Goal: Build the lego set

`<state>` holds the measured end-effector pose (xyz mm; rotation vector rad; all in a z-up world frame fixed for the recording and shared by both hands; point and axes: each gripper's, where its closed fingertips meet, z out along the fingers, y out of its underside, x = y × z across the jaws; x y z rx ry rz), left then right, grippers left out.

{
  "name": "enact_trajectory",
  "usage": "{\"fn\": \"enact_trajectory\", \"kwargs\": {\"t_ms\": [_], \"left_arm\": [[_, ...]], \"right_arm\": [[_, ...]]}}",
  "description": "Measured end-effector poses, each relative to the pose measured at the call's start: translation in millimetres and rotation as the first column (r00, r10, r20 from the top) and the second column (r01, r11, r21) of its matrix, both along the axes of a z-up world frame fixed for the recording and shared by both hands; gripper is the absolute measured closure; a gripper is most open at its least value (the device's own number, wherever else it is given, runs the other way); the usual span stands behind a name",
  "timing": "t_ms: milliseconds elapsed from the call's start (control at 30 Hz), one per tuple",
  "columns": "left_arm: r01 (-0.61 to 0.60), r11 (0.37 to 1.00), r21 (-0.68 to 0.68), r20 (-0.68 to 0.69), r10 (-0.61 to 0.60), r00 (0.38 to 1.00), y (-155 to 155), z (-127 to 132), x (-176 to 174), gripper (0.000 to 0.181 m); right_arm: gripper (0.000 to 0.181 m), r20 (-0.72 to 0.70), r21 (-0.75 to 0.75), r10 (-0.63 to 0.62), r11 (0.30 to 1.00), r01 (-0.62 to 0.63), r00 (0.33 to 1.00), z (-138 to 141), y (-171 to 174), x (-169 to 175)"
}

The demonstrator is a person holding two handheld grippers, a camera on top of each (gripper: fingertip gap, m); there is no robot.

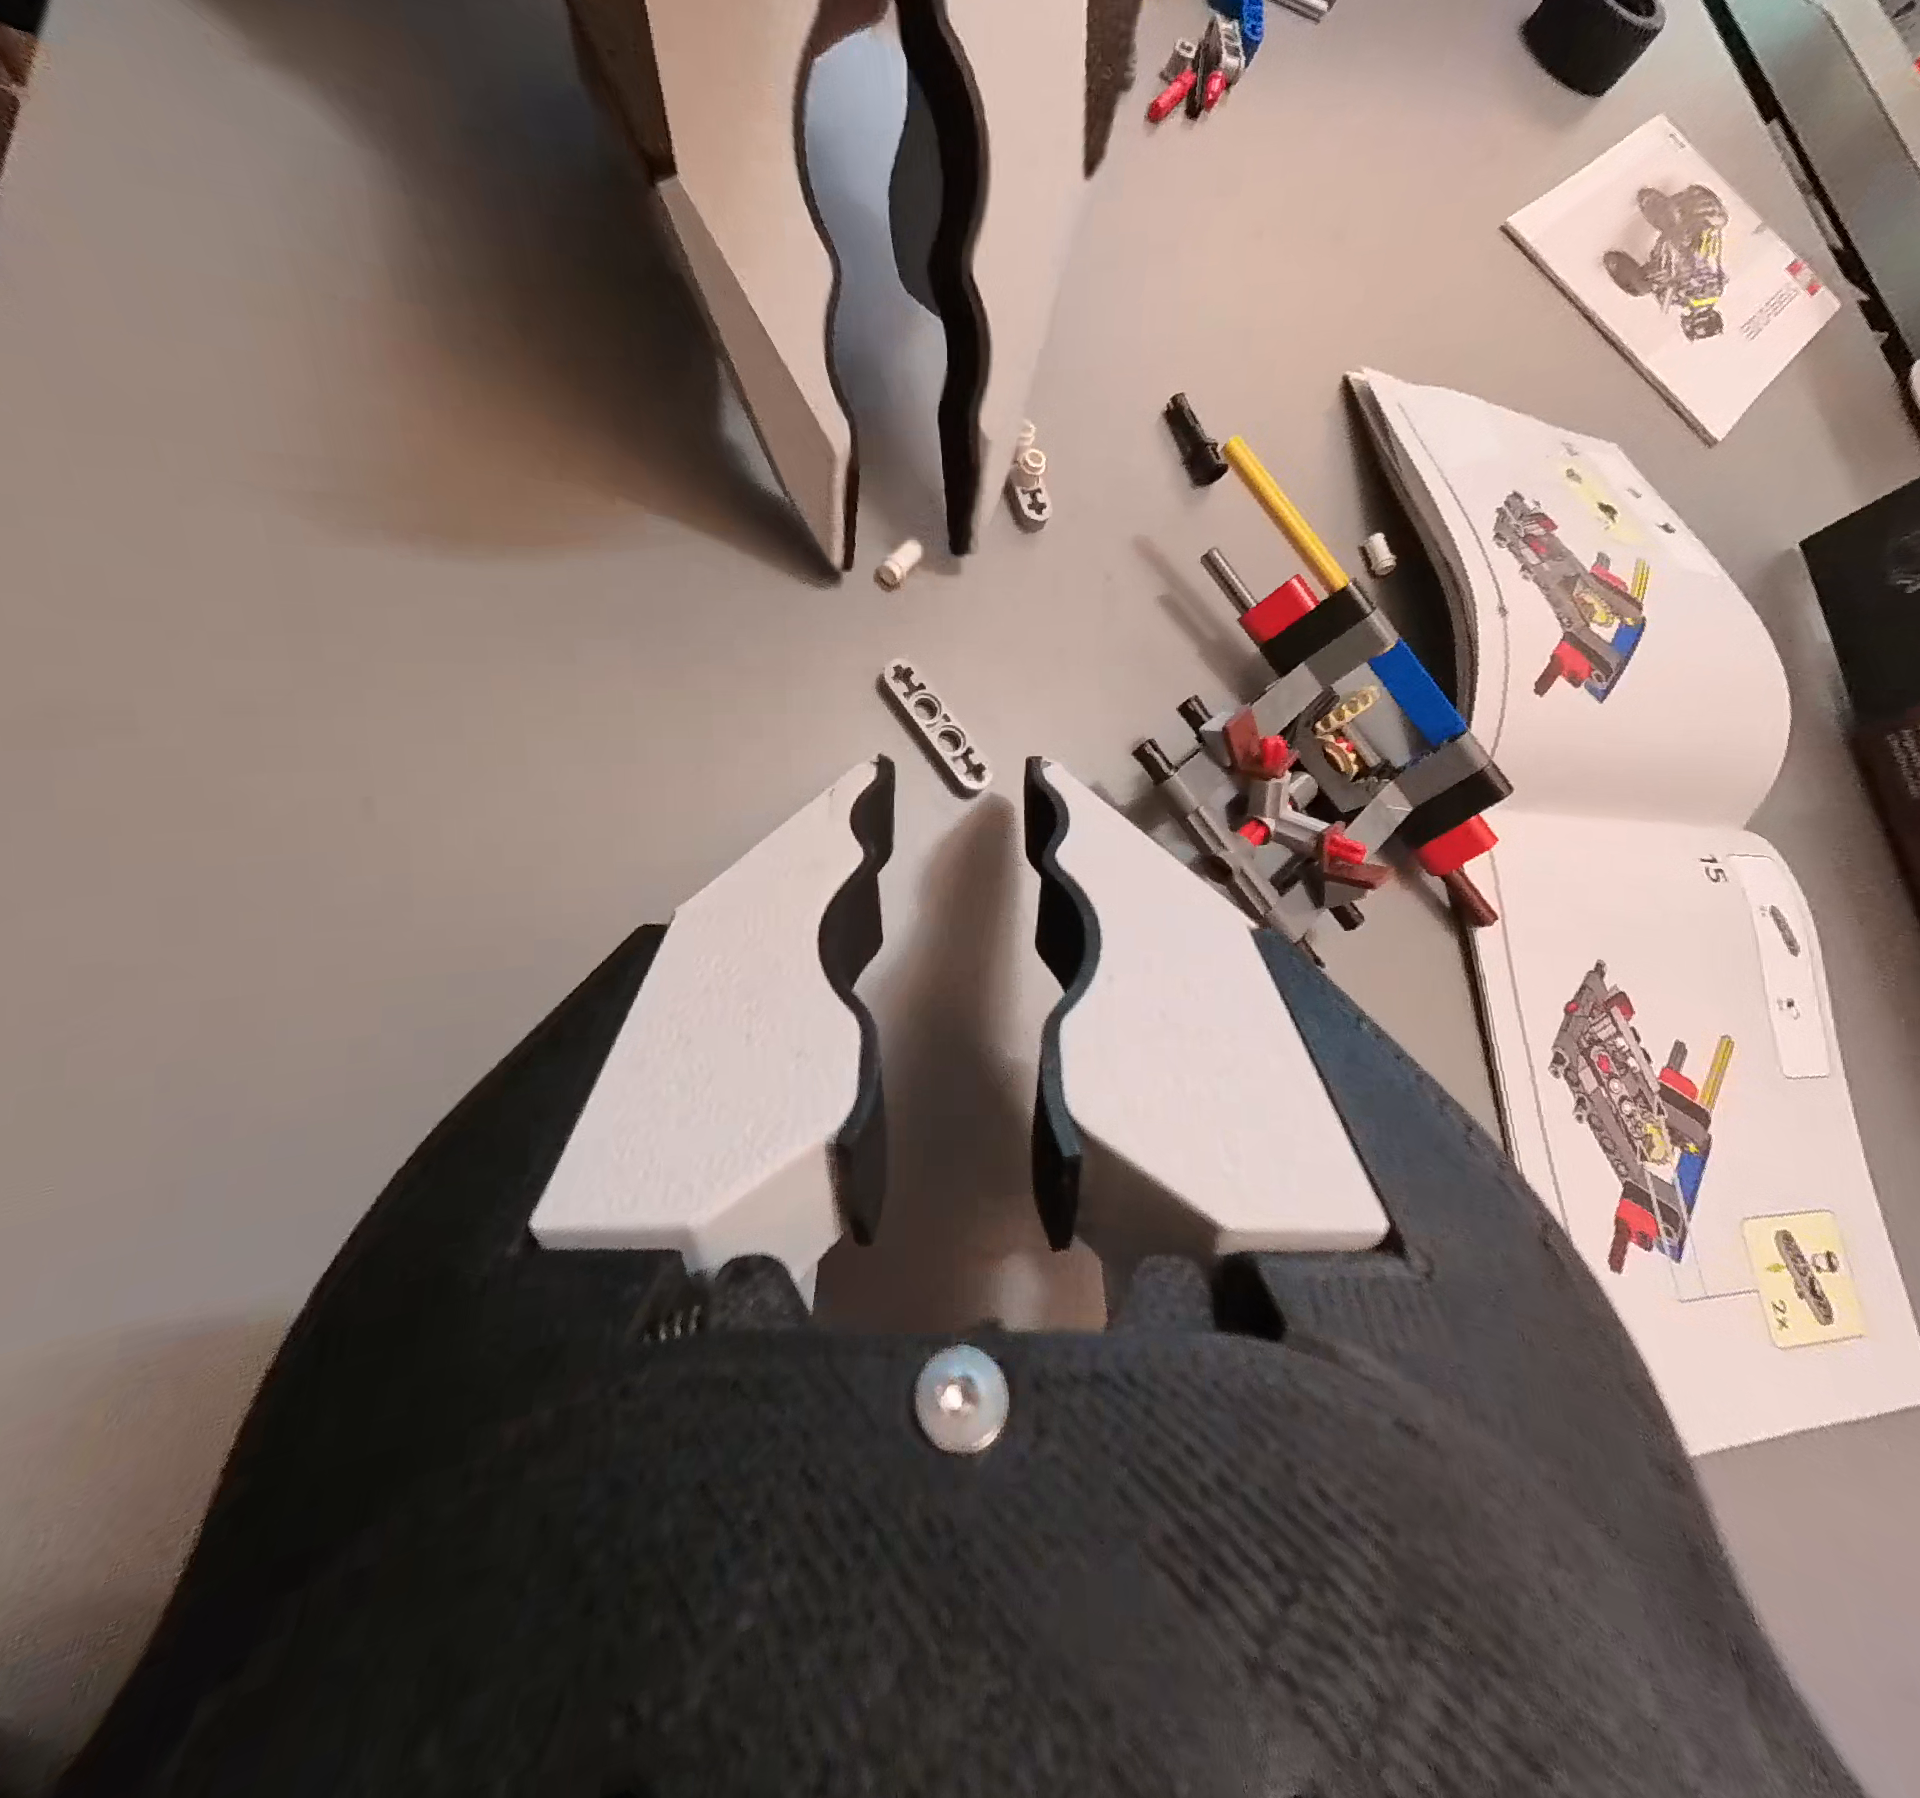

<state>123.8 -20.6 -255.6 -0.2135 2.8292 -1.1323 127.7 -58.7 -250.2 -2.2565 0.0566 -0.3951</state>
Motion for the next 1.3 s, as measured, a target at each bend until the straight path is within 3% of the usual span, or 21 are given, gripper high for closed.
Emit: {"fn": "enact_trajectory", "kwargs": {"t_ms": [33, 100, 267, 333, 400, 500, 600, 767, 933, 1000, 1100, 1233, 1300], "left_arm": [[0.018, 1.0, 0.009, 0.002, -0.018, 1.0, -1.4, -0.5, 0.3, 0.163], [0.068, 0.997, 0.035, -0.005, -0.068, 0.998, -2.7, -2.3, -3.3, 0.174], [0.029, 0.998, 0.061, -0.001, -0.029, 1.0, -1.7, -1.8, -0.7, 0.174], [-0.007, 1.0, -0.007, -0.005, 0.007, 1.0, -3.9, 5.7, -0.8, 0.174], [-0.057, 0.985, -0.162, -0.083, 0.044, 0.996, -11.2, 23.9, -4.6, 0.174], [-0.159, 0.884, -0.441, -0.237, 0.056, 0.97, -20.7, 63.6, -6.0, 0.174], [-0.199, 0.73, -0.654, -0.338, -0.047, 0.94, -25.0, 99.8, -12.7, 0.174], [-0.138, 0.587, -0.798, -0.274, -0.149, 0.95, -28.8, 117.8, -23.5, 0.174], [-0.238, 0.486, -0.841, -0.388, -0.234, 0.892, -29.1, 129.5, -24.1, 0.175], [-0.279, 0.491, -0.826, -0.427, -0.22, 0.877, -30.0, 126.2, -20.3, 0.174], [-0.291, 0.52, -0.803, -0.446, -0.202, 0.872, -33.2, 121.0, -20.2, 0.174], [-0.321, 0.654, -0.685, -0.481, -0.075, 0.873, -37.1, 97.4, -12.8, 0.174], [-0.311, 0.746, -0.588, -0.479, -0.012, 0.877, -38.2, 79.1, -13.3, 0.174]], "right_arm": [[0.158, -0.001, 0.0, -0.008, 1.0, 0.008, 1.0, -0.1, 0.2, 0.6], [0.158, 0.006, 0.0, -0.018, 1.0, 0.018, 1.0, 0.3, 0.7, 1.0], [0.156, 0.026, 0.029, -0.057, 0.998, 0.056, 0.998, 5.6, -2.4, 2.9], [0.155, 0.031, 0.071, -0.088, 0.994, 0.085, 0.996, 12.9, -4.1, 5.0], [0.153, 0.084, 0.118, -0.109, 0.988, 0.099, 0.99, 23.8, -4.1, 6.8], [0.152, 0.182, 0.197, -0.148, 0.974, 0.112, 0.972, 39.7, 1.8, 6.8], [0.152, 0.265, 0.272, -0.174, 0.957, 0.1, 0.948, 56.4, 11.0, 3.6], [0.153, 0.308, 0.434, -0.202, 0.899, 0.052, 0.93, 91.3, 27.5, -11.5], [0.157, 0.429, 0.482, -0.296, 0.874, 0.06, 0.853, 114.5, 24.9, -14.3], [0.158, 0.462, 0.501, -0.333, 0.862, 0.068, 0.822, 121.8, 21.2, -14.2], [0.159, 0.479, 0.451, -0.32, 0.889, 0.084, 0.817, 110.9, 21.9, -10.9], [0.174, 0.524, 0.318, -0.262, 0.943, 0.099, 0.81, 92.5, 18.1, -9.5], [0.174, 0.492, 0.219, -0.199, 0.971, 0.1, 0.848, 73.7, 17.1, -10.2]]}}
